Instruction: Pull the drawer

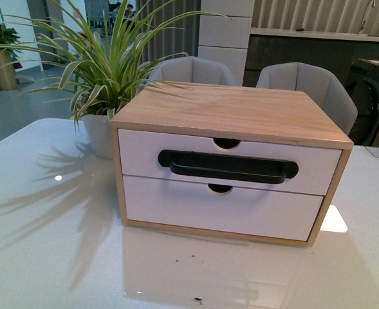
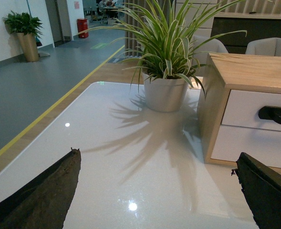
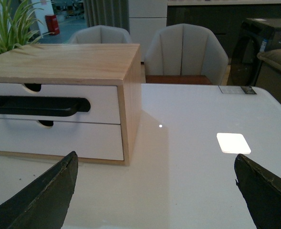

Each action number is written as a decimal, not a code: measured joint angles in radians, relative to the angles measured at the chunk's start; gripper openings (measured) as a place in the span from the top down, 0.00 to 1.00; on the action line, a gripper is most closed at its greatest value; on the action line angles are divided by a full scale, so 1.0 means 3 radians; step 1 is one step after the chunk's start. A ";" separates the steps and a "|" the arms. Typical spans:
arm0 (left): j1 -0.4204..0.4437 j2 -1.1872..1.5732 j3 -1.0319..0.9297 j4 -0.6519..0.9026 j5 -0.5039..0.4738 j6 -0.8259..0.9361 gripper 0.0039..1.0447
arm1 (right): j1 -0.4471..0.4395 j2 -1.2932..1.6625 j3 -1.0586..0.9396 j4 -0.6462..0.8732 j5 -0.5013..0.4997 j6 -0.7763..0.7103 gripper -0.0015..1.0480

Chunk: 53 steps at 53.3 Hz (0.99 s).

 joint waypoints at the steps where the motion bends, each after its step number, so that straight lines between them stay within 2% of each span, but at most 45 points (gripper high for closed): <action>1: 0.0000 0.0000 0.0000 0.0000 0.0000 0.0000 0.07 | 0.0000 0.0000 0.0000 0.0000 0.0000 0.0000 0.09; 53: 0.0000 0.0000 0.0000 0.0000 0.0000 0.0000 0.07 | 0.0000 0.0000 0.0000 0.0000 0.0000 0.0000 0.09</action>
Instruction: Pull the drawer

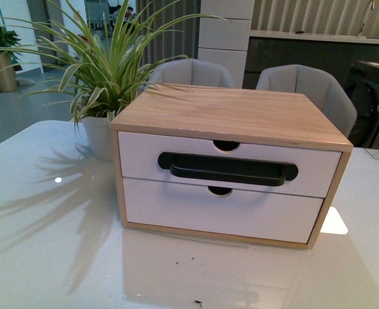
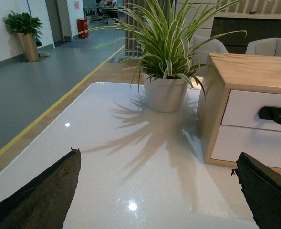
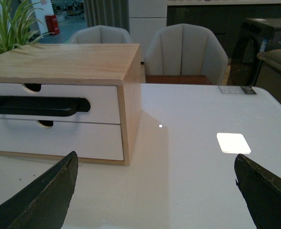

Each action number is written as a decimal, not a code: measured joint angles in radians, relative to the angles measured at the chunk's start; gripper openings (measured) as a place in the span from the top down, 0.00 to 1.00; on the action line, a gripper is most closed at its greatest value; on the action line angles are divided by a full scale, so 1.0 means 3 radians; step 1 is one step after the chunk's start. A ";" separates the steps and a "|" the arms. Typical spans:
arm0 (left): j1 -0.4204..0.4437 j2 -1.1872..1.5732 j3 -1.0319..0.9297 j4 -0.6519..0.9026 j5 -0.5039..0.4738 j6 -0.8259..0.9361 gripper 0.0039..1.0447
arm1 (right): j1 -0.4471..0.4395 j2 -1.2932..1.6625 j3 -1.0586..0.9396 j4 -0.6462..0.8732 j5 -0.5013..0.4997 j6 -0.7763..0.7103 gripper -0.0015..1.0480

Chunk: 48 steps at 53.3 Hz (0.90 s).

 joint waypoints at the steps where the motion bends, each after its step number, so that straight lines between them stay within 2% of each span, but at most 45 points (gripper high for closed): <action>1: 0.0000 0.0000 0.0000 0.0000 0.0000 0.0000 0.07 | 0.0000 0.0000 0.0000 0.0000 0.0000 0.0000 0.09; 15: 0.0000 0.0000 0.0000 0.0000 -0.0004 0.0001 0.07 | 0.0000 0.0000 0.0000 0.0000 0.0000 0.0000 0.09; 17: -0.0145 0.0070 -0.0009 0.0216 -0.0463 0.0117 0.07 | 0.0004 0.0006 0.0001 -0.0008 0.0018 0.0006 0.09; 18: -0.0273 0.0168 -0.0009 0.0455 -0.0799 0.0172 0.07 | 0.0041 0.0052 0.0024 -0.0092 0.0149 0.0075 0.09; 20: -0.0385 0.0543 -0.0005 0.0919 -0.1071 0.0219 0.07 | 0.0099 0.0371 0.0095 -0.0134 0.0237 0.0154 0.09; 21: -0.0384 0.0618 -0.0004 0.0987 -0.1055 0.0217 0.07 | 0.0099 0.0427 0.0107 -0.0127 0.0220 0.0154 0.09; 24: -0.0412 0.1204 0.0008 0.1405 -0.0857 0.0295 0.07 | 0.0102 0.0816 0.0233 -0.0018 0.0067 0.0144 0.09; 27: -0.0479 0.1884 0.0150 0.1729 -0.0432 0.0458 0.07 | 0.0116 0.1260 0.0439 0.0064 -0.0198 0.0027 0.09; 32: -0.0557 0.2649 0.0529 0.2003 0.0062 0.0807 0.07 | 0.0163 0.1858 0.0726 0.0033 -0.0647 -0.0329 0.09; 37: -0.0594 0.3206 0.0870 0.1977 0.0453 0.1097 0.07 | 0.0136 0.2335 0.0947 0.0036 -0.0903 -0.0684 0.09; 48: -0.0752 0.4351 0.1728 0.1575 0.1324 0.1831 0.07 | 0.0114 0.3320 0.1680 -0.0074 -0.1100 -0.1298 0.09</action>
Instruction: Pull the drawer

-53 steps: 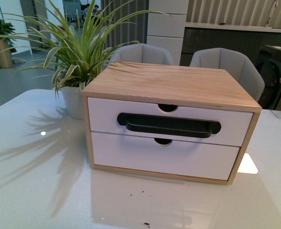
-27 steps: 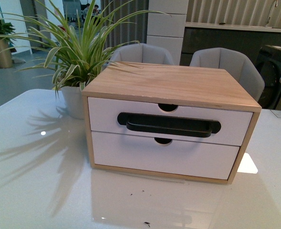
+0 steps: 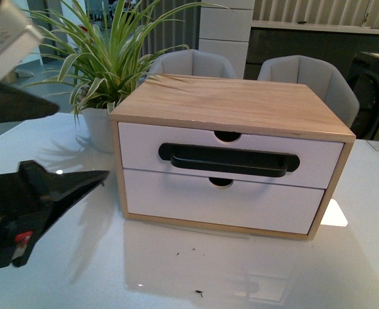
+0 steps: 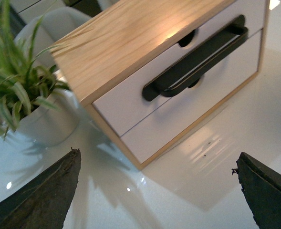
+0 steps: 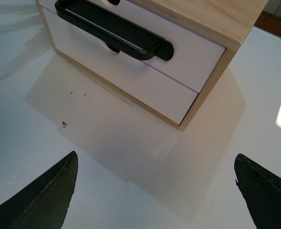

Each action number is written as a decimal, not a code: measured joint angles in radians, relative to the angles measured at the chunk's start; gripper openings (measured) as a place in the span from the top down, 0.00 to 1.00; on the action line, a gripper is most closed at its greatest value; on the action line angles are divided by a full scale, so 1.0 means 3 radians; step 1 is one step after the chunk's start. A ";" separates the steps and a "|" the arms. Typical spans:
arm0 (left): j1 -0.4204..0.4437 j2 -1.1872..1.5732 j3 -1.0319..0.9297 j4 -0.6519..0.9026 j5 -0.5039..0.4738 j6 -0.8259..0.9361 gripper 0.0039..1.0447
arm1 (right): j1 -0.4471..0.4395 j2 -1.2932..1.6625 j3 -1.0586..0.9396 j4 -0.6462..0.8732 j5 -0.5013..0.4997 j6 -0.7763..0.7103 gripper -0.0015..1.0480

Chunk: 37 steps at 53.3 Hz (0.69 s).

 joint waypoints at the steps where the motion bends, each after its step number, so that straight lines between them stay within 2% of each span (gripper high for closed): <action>1: -0.0028 0.0080 0.0107 -0.0088 0.0074 0.0086 0.07 | 0.0010 0.0084 0.0074 -0.0027 -0.0005 -0.0076 0.09; 17: -0.0331 0.0827 0.1152 -0.1057 0.0443 0.0828 0.07 | 0.0175 0.0765 0.0670 -0.0224 -0.0055 -0.0565 0.09; 37: -0.0429 0.1611 0.2158 -0.2191 0.0423 0.1562 0.07 | 0.0403 0.1419 0.1218 -0.0500 -0.0149 -0.1007 0.09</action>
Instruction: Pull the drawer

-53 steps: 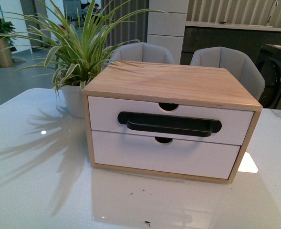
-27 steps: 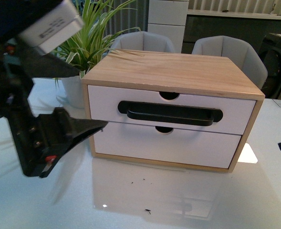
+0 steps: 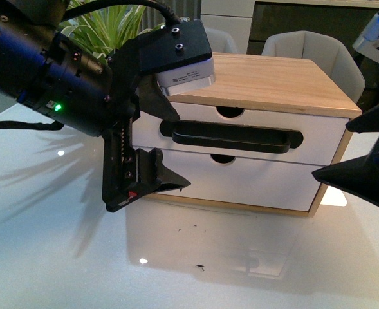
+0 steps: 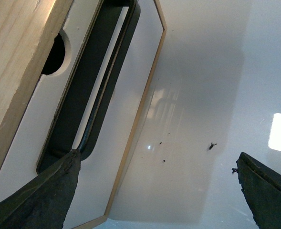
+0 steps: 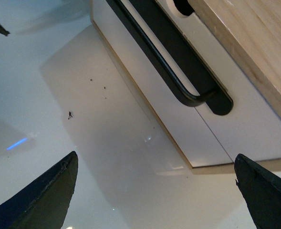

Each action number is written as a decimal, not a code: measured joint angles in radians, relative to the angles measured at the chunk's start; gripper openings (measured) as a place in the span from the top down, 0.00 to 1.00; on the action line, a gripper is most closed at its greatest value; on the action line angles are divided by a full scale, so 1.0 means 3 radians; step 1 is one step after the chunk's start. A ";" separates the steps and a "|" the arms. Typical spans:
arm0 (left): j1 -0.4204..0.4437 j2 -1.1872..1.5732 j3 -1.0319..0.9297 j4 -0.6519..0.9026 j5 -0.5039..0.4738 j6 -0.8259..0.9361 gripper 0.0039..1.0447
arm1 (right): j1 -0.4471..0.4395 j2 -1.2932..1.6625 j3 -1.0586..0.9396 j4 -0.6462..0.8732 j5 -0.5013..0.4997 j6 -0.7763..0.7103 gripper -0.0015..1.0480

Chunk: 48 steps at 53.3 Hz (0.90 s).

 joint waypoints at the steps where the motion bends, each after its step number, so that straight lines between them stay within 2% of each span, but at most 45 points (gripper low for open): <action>1: -0.0001 0.0037 0.0041 -0.0015 -0.0015 0.0024 0.07 | 0.0013 0.0032 0.0027 0.0000 0.0000 -0.0010 0.09; 24: -0.0008 0.0622 0.0730 -0.0389 -0.0125 0.0230 0.07 | 0.0136 0.0551 0.0455 -0.0095 -0.0132 -0.0106 0.09; 48: -0.0031 0.0827 0.0895 -0.0417 -0.0247 0.0342 0.07 | 0.0173 0.0820 0.0665 -0.0095 -0.0210 -0.0089 0.09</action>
